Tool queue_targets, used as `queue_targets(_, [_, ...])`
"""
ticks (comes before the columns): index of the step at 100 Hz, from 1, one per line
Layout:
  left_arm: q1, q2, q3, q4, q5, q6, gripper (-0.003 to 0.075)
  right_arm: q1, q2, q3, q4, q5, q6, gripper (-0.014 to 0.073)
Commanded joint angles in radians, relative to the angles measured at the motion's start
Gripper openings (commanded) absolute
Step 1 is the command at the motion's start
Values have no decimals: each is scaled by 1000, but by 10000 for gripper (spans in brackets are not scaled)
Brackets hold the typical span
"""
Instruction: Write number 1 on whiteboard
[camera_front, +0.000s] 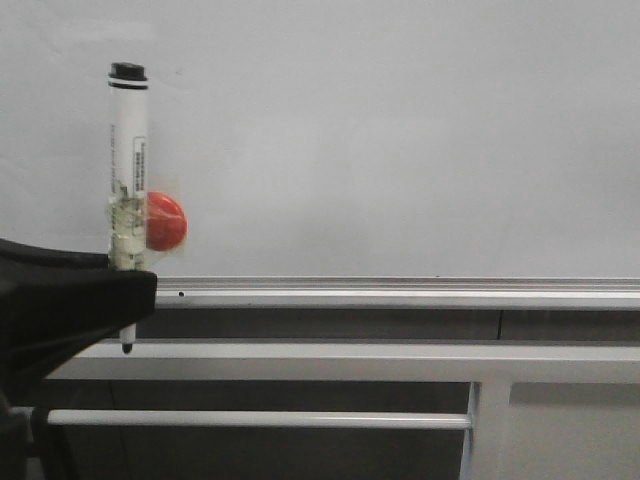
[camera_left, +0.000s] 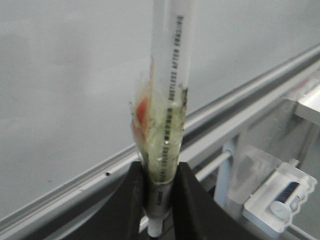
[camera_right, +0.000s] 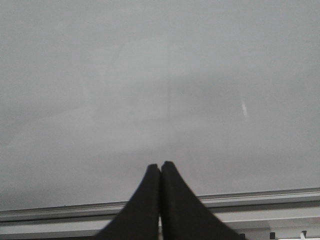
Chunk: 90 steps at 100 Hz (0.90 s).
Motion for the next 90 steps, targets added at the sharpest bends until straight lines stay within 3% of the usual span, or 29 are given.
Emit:
queue_targets(1, [-5, -19, 6, 72, -245, 2, -20, -1, 26, -36, 18, -88, -10, -64])
queue_targets(11, [-5, -23, 37, 82, -245, 2, -20, -1, 26, -36, 27, -77, -10, -63])
queue_targets(22, [-5, -35, 77, 82, -243, 2, -20, -1, 26, -36, 159, -43, -10, -63])
queue_targets(29, [-5, -50, 72, 131, -168, 2, -20, -1, 26, -36, 234, -45, -10, -64])
queue_targets(57, [-5, -69, 55, 170, 17, -9, -20, -1, 36, -35, 240, 67, -26, -63])
queue_targets(76, [-5, -69, -94, 313, 296, -92, -20, -1, 36, -35, 308, 131, -160, -64])
queue_targets(90, [-5, -97, -210, 500, 532, -223, -20, 4, 36, -35, 447, 192, -379, -64])
